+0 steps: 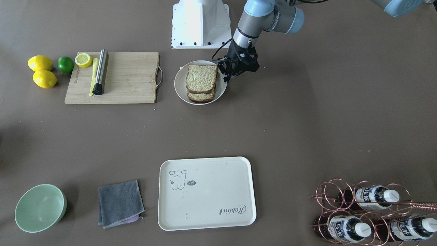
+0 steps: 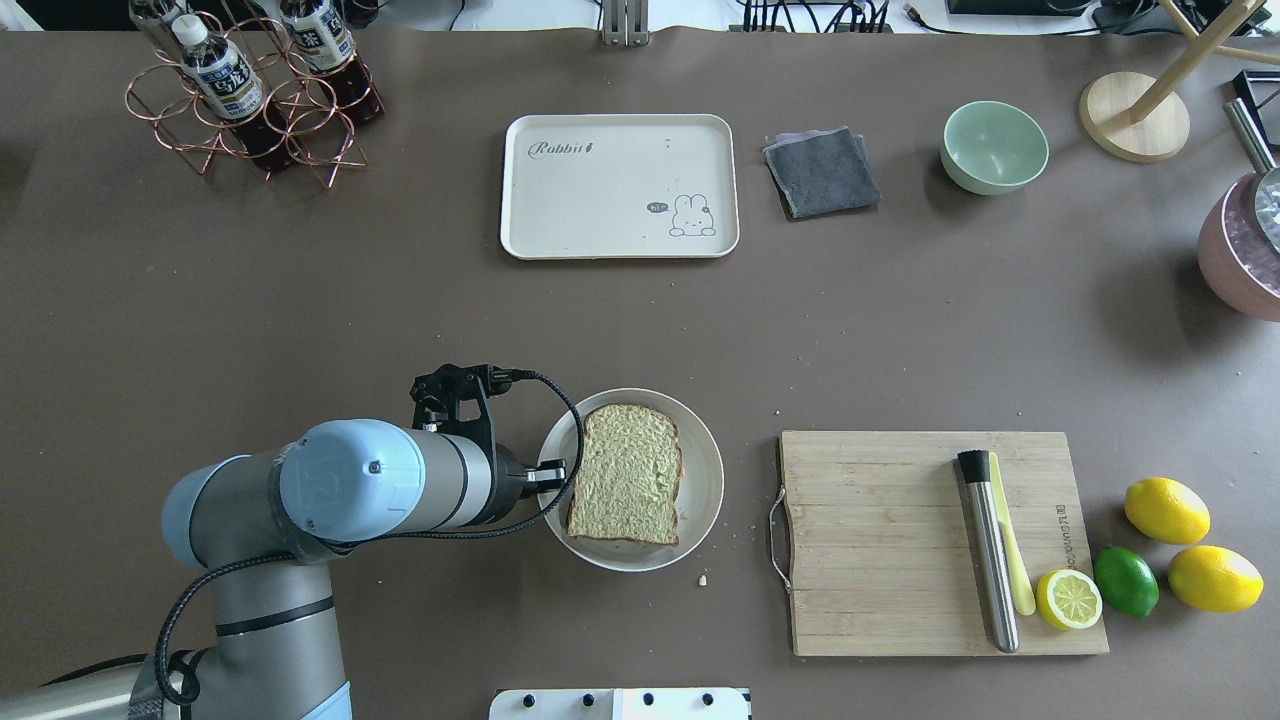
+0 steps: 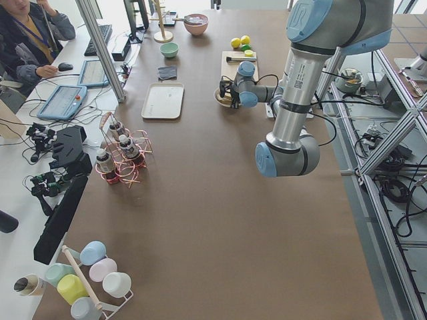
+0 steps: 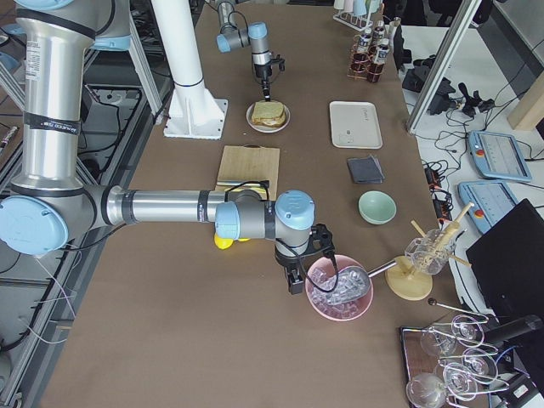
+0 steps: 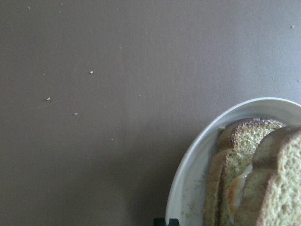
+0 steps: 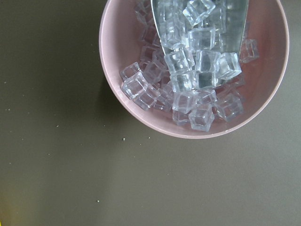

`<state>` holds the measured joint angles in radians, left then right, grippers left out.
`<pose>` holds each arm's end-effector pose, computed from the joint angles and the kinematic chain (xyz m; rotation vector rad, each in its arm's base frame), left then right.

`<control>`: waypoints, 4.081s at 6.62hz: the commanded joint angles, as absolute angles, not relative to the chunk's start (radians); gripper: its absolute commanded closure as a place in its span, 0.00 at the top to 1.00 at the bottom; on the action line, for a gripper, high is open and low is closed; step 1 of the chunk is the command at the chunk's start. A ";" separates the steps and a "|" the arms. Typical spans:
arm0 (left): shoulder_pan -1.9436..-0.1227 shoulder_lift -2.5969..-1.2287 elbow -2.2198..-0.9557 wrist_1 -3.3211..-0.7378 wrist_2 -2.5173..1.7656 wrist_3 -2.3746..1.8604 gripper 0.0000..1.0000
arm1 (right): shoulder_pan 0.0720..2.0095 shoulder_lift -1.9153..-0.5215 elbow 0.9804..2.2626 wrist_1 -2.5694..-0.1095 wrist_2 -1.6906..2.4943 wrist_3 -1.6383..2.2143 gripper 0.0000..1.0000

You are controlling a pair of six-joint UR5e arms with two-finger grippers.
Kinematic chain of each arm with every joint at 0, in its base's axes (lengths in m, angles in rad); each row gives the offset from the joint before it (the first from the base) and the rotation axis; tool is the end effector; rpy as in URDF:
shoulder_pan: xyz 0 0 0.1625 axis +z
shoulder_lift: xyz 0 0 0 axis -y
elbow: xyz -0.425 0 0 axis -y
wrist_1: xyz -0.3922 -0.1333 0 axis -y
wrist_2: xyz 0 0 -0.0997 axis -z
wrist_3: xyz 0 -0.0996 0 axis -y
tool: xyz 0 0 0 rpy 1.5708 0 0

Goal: Make sandwich and place on tray

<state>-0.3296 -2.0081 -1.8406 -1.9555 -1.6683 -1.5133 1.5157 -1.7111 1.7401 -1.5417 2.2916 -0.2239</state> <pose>0.5391 -0.3151 0.2499 0.1240 1.0891 -0.1911 0.0434 -0.4395 0.6409 0.1165 -0.7159 -0.2876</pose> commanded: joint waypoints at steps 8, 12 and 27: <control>-0.773 -2.355 -1.233 -2.166 -1.983 -1.504 0.00 | 1.539 -1.752 1.804 -1.542 2.290 -0.222 1.00; -0.810 -2.499 -0.904 -2.316 -2.013 -1.442 0.00 | 1.537 -1.750 1.809 -1.542 2.276 -0.222 1.00; -0.991 -1.903 -1.887 -1.644 -2.069 -0.720 0.72 | 1.526 -1.660 1.790 -1.606 2.278 -0.206 1.00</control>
<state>-0.9484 -1.9975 -1.7525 -1.7659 -2.0671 -0.8768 1.5269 -1.6669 1.7911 -1.5953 2.2808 -0.2056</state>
